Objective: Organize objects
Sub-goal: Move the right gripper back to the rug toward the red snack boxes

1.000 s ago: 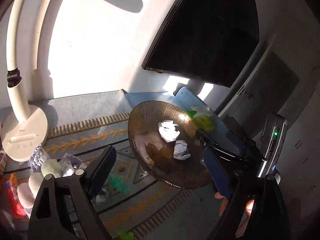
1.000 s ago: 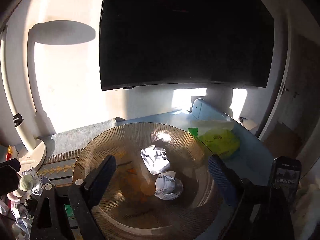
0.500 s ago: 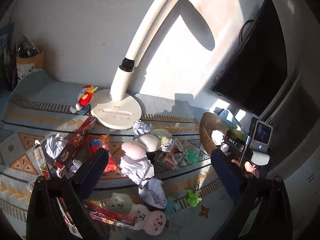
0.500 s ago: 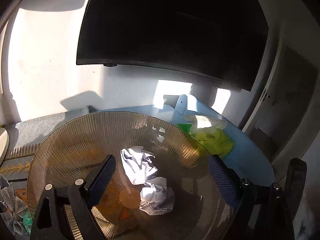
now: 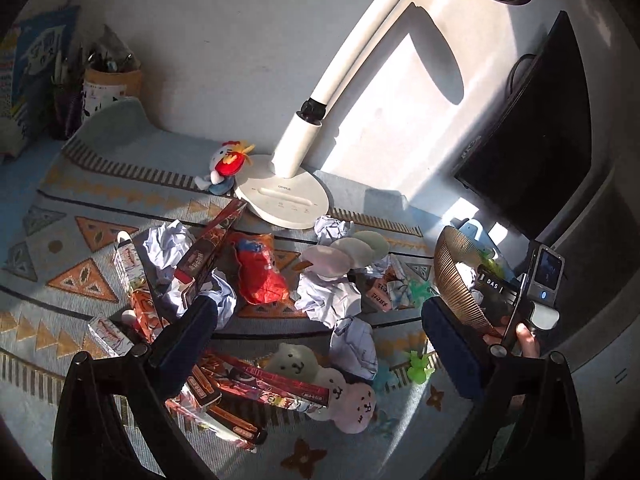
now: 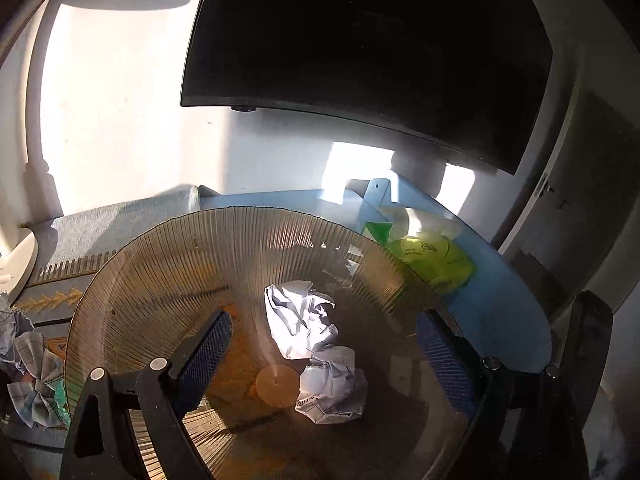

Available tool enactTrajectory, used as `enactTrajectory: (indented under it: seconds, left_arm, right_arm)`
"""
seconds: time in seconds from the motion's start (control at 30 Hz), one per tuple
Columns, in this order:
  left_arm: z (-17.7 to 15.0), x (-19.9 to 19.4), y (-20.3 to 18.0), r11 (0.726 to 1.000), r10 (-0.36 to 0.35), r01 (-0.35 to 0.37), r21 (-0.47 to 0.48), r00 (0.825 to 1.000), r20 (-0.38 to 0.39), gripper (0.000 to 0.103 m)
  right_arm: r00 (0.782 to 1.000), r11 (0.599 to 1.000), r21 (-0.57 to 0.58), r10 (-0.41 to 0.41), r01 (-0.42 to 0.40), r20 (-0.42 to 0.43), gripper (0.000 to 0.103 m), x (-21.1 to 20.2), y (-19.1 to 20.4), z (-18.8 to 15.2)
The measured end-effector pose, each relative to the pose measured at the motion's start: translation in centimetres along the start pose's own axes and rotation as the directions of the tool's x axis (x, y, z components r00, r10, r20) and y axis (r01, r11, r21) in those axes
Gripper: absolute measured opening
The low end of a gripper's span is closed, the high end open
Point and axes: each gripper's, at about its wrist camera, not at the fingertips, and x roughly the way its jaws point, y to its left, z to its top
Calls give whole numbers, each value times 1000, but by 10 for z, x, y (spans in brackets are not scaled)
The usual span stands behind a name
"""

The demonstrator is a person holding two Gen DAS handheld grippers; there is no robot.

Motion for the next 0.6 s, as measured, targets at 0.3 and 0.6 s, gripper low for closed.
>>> enactTrajectory:
  seconds: [0.3, 0.6]
  left_arm:
    - [-17, -58, 27, 985, 167, -170, 24, 981, 97, 102]
    - [-21, -47, 39, 980, 178, -182, 79, 982, 62, 102]
  right_arm:
    - [881, 926, -139, 377, -352, 286, 103, -153, 8, 0]
    - [737, 710, -293, 675, -640, 28, 103, -192, 95, -42]
